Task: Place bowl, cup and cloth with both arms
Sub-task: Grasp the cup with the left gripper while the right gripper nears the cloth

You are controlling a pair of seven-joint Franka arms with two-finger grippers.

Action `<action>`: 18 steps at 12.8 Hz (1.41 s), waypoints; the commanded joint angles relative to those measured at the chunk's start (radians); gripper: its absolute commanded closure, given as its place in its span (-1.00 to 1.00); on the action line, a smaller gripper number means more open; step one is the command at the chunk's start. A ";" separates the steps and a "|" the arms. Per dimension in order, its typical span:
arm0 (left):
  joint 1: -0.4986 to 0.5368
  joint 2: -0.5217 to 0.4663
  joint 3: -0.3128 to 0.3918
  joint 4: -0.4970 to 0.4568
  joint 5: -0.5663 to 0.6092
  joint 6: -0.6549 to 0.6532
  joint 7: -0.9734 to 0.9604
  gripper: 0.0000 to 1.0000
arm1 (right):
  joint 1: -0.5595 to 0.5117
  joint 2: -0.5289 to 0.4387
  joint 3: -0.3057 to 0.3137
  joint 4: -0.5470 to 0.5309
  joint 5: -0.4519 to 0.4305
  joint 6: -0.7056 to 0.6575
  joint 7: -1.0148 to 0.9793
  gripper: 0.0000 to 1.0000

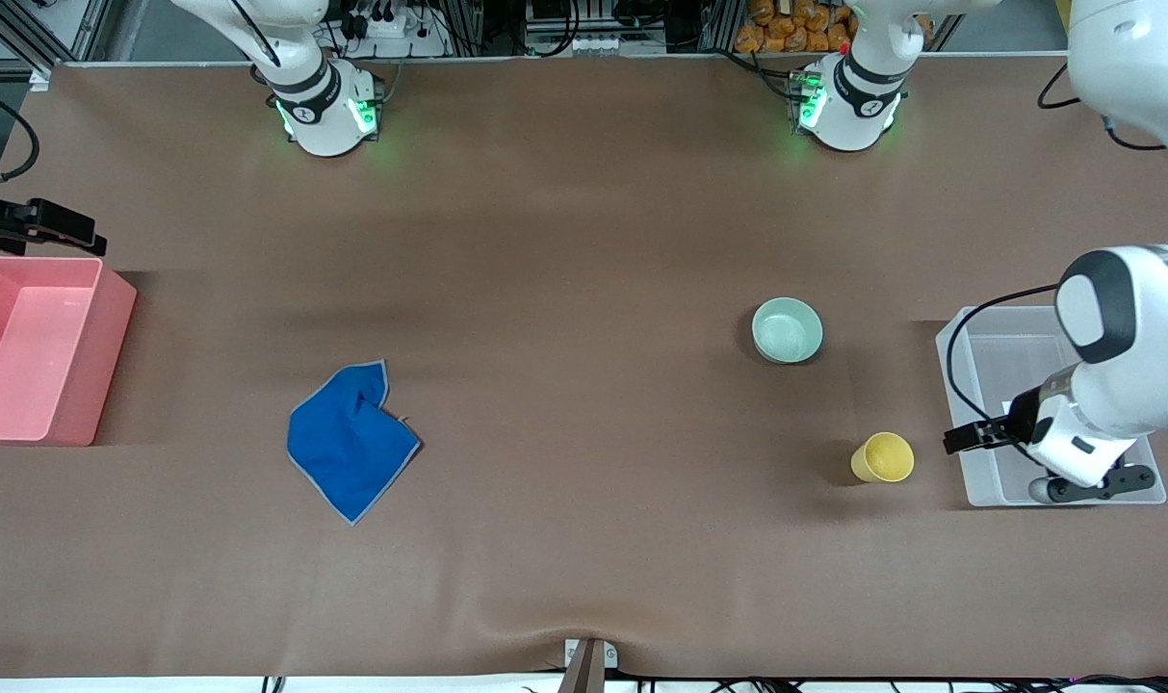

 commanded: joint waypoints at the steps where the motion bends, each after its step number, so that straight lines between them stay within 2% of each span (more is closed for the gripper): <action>1: -0.008 0.054 0.000 0.025 0.015 0.047 -0.012 -1.00 | 0.031 -0.022 -0.057 -0.063 0.013 0.013 -0.004 -1.00; 4: -0.010 0.101 0.000 0.022 0.009 0.122 -0.015 -1.00 | 0.060 -0.021 -0.061 -0.153 0.055 0.094 0.043 -1.00; 5: -0.023 0.117 0.000 0.021 0.009 0.129 -0.015 -0.84 | 0.082 -0.021 -0.061 -0.176 0.055 0.114 0.093 -1.00; 6: -0.036 0.129 0.000 0.021 0.010 0.135 -0.022 -0.78 | 0.108 -0.016 -0.061 -0.190 0.055 0.134 0.177 -1.00; 9: -0.040 0.134 0.000 0.010 0.015 0.136 -0.038 -0.70 | 0.129 0.020 -0.058 -0.215 0.055 0.190 0.261 -1.00; 11: -0.039 0.143 0.000 -0.008 0.018 0.136 -0.035 -0.66 | 0.143 0.042 -0.054 -0.264 0.056 0.288 0.305 -1.00; 14: -0.042 0.161 0.000 -0.013 0.018 0.136 -0.035 -0.48 | 0.165 0.085 -0.035 -0.321 0.056 0.407 0.437 -1.00; 16: -0.042 0.165 0.000 -0.014 0.019 0.138 -0.035 -0.25 | 0.186 0.141 -0.035 -0.319 0.056 0.483 0.503 -1.00; 18: -0.042 0.165 0.000 -0.016 0.019 0.136 -0.034 0.13 | 0.232 0.215 -0.037 -0.319 0.056 0.590 0.612 -1.00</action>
